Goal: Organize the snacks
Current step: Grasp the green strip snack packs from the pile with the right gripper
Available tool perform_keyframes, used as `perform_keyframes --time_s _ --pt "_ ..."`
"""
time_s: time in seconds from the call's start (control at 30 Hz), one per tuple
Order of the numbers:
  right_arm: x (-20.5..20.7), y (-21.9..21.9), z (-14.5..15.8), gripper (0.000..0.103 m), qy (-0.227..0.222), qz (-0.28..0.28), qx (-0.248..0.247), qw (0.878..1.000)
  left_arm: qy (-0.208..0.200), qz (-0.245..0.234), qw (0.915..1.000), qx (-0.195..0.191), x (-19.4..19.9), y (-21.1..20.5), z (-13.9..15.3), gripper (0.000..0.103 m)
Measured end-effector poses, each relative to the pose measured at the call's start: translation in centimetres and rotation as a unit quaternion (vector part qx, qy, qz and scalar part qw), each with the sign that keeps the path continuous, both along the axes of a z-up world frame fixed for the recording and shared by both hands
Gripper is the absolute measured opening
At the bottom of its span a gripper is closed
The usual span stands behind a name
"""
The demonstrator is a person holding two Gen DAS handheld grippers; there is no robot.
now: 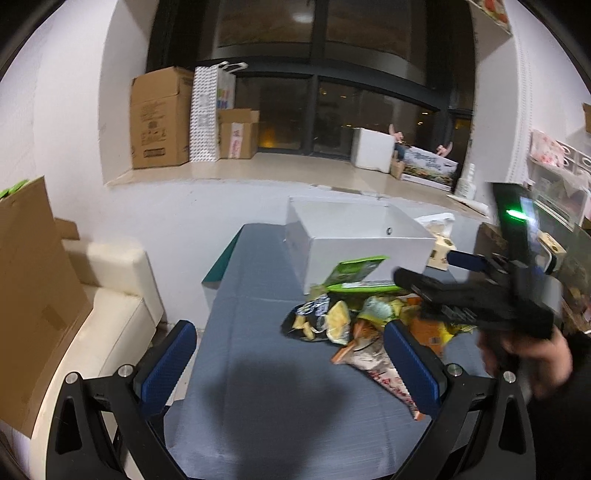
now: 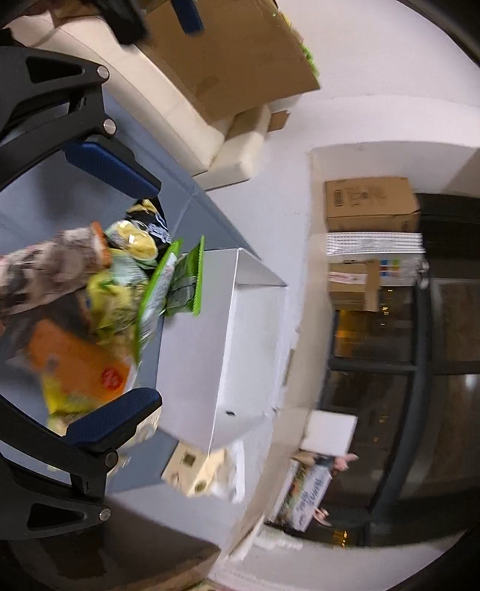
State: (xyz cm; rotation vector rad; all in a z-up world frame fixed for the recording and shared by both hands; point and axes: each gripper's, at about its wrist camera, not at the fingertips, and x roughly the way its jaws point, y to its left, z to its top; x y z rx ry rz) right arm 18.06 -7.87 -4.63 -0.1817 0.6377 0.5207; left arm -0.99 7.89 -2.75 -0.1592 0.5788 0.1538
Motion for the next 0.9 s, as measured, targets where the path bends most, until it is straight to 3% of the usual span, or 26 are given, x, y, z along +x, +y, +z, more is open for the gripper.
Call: perform_keyframes --time_s 0.1,0.37,0.4,0.47,0.53,0.9 --pt "3.7 2.6 -1.6 0.103 0.028 -0.016 -0.014 0.999 0.006 0.005 0.9999 -0.01 0.0 0.9 -0.7 0.103" --pt "8.7 7.4 -4.5 0.103 0.071 -0.02 -0.046 0.996 0.023 0.003 0.9994 -0.025 1.0 1.8 -2.3 0.103" --pt "9.0 7.6 -4.7 0.101 0.078 -0.022 -0.046 0.996 0.024 0.001 0.9994 -0.026 1.1 1.7 -2.4 0.103" --pt "9.7 7.7 -4.9 0.083 0.086 -0.019 -0.039 0.995 0.027 -0.002 0.9993 -0.027 1.3 1.6 -2.6 0.103" --pt "10.2 7.8 -5.4 0.082 0.099 -0.021 -0.041 0.994 0.029 -0.002 0.9992 -0.026 1.5 1.6 -2.7 0.103" --pt "8.8 4.4 -1.4 0.082 0.061 -0.015 0.047 0.997 0.027 -0.009 0.9994 -0.02 2.1 1.2 -3.0 0.103"
